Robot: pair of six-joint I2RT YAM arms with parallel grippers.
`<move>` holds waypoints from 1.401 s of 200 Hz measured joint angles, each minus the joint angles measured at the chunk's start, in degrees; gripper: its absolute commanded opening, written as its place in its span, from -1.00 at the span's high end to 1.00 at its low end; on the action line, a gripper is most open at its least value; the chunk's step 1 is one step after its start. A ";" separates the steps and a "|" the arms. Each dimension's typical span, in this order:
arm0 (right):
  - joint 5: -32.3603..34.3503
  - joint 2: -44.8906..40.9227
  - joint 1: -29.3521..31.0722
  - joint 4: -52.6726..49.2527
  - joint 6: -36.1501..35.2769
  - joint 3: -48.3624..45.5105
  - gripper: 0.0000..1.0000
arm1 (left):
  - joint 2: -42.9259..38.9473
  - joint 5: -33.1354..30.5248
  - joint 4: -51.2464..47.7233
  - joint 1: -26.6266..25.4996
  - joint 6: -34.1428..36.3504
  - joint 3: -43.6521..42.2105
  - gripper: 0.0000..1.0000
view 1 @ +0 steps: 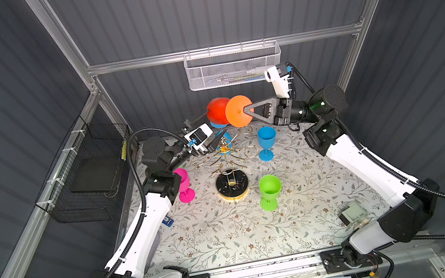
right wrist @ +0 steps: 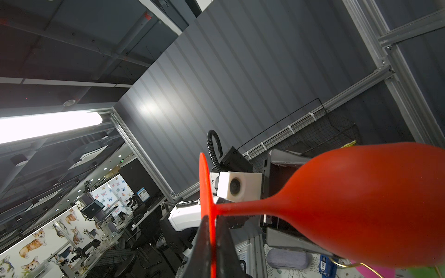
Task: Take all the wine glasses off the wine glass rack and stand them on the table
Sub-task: 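Close the left gripper around the red glass bowl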
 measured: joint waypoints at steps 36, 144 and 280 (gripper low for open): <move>0.13 0.46 1.01 -0.35 0.02 0.00 1.00 | 0.96 -2.47 0.63 -0.59 1.01 0.87 -0.64; 0.02 0.44 2.32 -0.37 0.17 0.00 1.00 | 2.05 -2.97 3.28 -0.85 1.16 1.05 -0.84; 0.63 -0.02 2.71 -0.79 0.15 -0.39 1.00 | 3.52 -2.99 3.17 -0.87 2.05 1.88 -0.27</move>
